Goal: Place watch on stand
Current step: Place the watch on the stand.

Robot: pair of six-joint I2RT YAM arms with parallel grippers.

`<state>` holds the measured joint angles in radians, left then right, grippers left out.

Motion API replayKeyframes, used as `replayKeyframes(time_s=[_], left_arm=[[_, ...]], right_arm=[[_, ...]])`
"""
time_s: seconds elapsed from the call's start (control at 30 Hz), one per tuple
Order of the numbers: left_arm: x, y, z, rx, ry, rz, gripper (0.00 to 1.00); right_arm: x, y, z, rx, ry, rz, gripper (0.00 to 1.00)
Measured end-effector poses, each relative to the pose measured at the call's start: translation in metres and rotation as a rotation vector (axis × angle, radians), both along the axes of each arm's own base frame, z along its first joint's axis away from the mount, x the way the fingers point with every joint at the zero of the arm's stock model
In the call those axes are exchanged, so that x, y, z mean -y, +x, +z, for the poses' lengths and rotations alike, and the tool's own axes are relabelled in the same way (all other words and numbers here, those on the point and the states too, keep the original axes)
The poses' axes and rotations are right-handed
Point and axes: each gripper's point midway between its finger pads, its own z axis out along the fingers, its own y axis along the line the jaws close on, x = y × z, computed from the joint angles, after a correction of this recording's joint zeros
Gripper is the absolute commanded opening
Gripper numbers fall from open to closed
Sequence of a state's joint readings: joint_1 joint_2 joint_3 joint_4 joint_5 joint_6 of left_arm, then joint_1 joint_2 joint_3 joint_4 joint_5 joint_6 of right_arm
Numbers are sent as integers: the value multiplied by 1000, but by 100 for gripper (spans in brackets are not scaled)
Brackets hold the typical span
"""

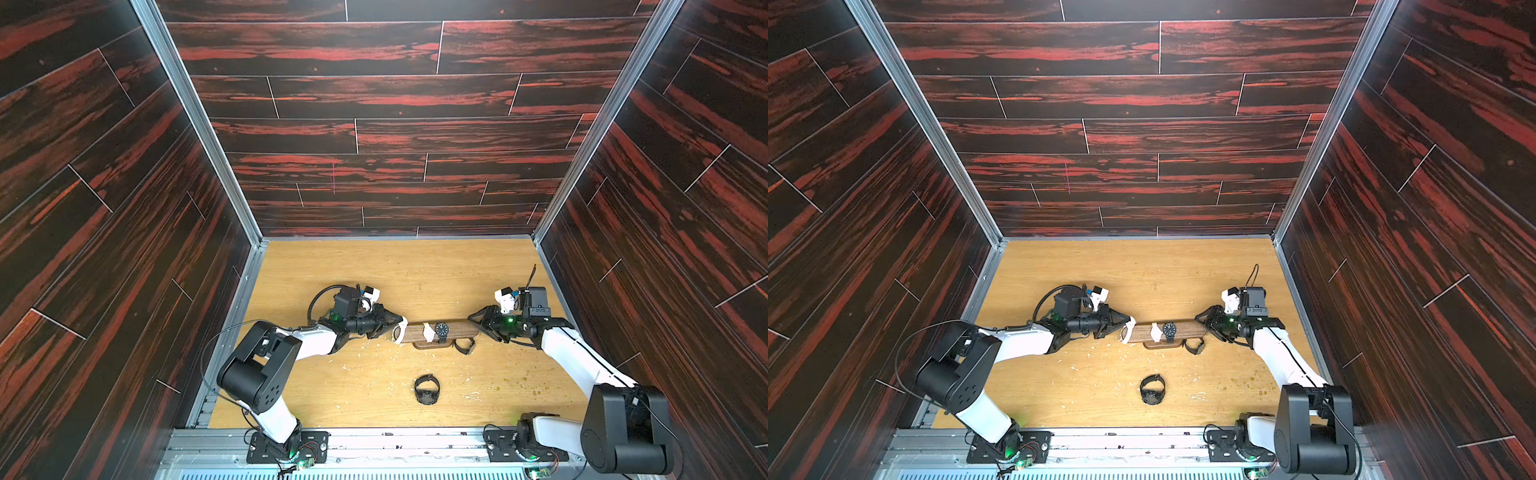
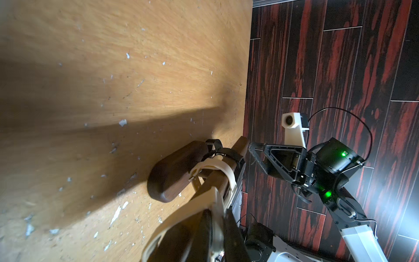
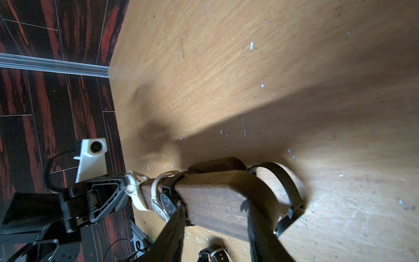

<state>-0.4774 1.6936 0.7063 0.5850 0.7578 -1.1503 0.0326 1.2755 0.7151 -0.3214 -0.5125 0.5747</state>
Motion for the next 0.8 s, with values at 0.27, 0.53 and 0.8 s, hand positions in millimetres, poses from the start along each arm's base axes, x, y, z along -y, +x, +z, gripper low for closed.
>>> replayKeyframes(time_s=[0.27, 0.53, 0.8], left_arm=[[8, -2, 0, -4, -21, -7, 1], [10, -3, 1, -3, -23, -12, 1], [15, 4, 12, 21, -24, -20, 1]], right_arm=[[0, 0, 0, 1, 1, 1, 48], [-1, 0, -1, 3, 2, 2, 48], [-6, -8, -3, 0, 7, 15, 48]])
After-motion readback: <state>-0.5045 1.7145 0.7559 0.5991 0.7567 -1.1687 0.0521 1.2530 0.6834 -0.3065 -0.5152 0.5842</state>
